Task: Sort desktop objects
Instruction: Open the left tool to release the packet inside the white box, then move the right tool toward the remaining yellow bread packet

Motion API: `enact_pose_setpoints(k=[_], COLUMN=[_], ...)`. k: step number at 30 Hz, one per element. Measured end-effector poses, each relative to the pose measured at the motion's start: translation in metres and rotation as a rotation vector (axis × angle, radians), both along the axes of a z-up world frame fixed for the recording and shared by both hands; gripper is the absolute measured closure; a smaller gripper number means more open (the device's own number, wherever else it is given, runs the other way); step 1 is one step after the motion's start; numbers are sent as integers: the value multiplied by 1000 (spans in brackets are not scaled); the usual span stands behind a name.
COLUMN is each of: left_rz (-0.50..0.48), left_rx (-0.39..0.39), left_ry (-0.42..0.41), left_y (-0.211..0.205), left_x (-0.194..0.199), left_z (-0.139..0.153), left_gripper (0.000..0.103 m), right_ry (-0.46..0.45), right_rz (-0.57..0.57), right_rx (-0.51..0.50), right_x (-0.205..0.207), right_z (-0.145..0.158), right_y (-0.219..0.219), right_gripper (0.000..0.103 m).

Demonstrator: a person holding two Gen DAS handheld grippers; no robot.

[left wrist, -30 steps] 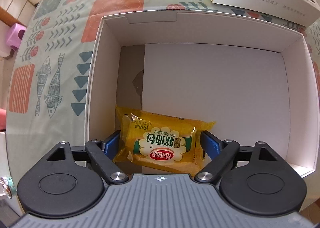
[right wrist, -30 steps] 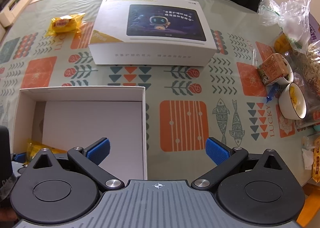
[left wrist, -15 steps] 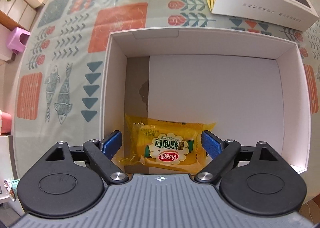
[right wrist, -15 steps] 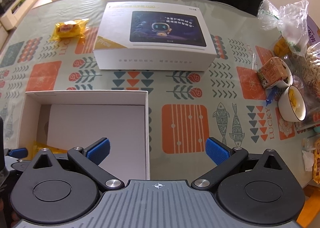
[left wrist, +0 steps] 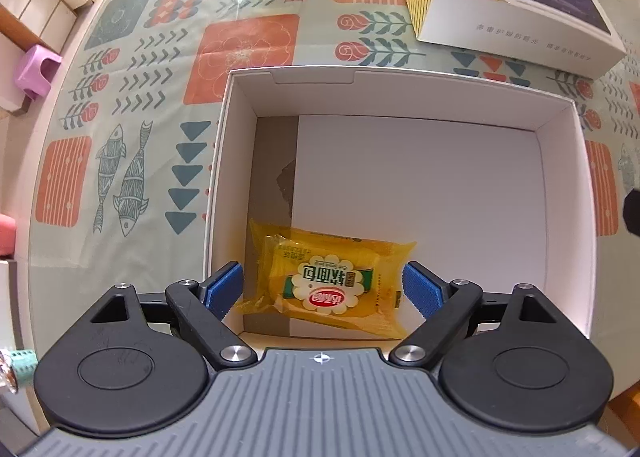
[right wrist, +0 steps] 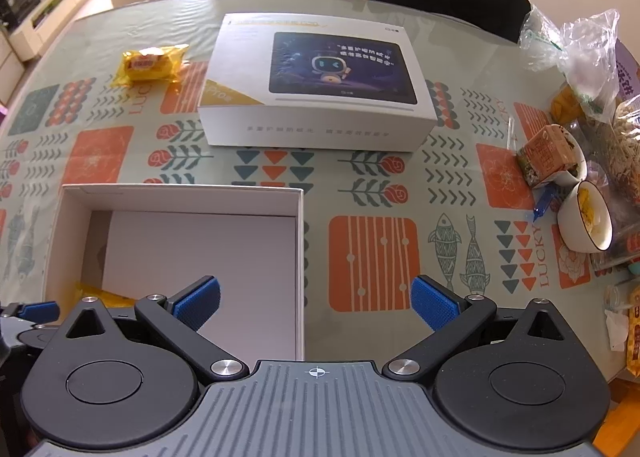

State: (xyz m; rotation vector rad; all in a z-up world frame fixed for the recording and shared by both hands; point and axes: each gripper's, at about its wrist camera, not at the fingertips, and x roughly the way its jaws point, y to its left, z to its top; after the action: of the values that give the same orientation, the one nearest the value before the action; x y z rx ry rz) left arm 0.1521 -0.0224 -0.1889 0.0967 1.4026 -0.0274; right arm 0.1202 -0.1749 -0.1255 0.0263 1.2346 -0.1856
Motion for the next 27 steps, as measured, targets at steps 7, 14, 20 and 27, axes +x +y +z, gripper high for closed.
enact_pose_setpoints(k=[7,14,20,27], left_rz=[-2,16,9,26], left_rx=[-20,-45,-51,-98], left_ry=[-36,-44,-67,-94], left_y=[3,6,3,9], left_x=[-6,-12,-12,-14], left_z=[13,17,27,40], left_gripper=[0,0,0,0], right_ry=[-14,-20,-24,-29], right_rz=[5,-4,-10,-14], right_rx=[-9,-1,2,4], right_x=[-1,-4,-4,-2], right_z=[5,6,7,8], right_y=[-2,-6,-7,-7], right_gripper=[0,0,0,0])
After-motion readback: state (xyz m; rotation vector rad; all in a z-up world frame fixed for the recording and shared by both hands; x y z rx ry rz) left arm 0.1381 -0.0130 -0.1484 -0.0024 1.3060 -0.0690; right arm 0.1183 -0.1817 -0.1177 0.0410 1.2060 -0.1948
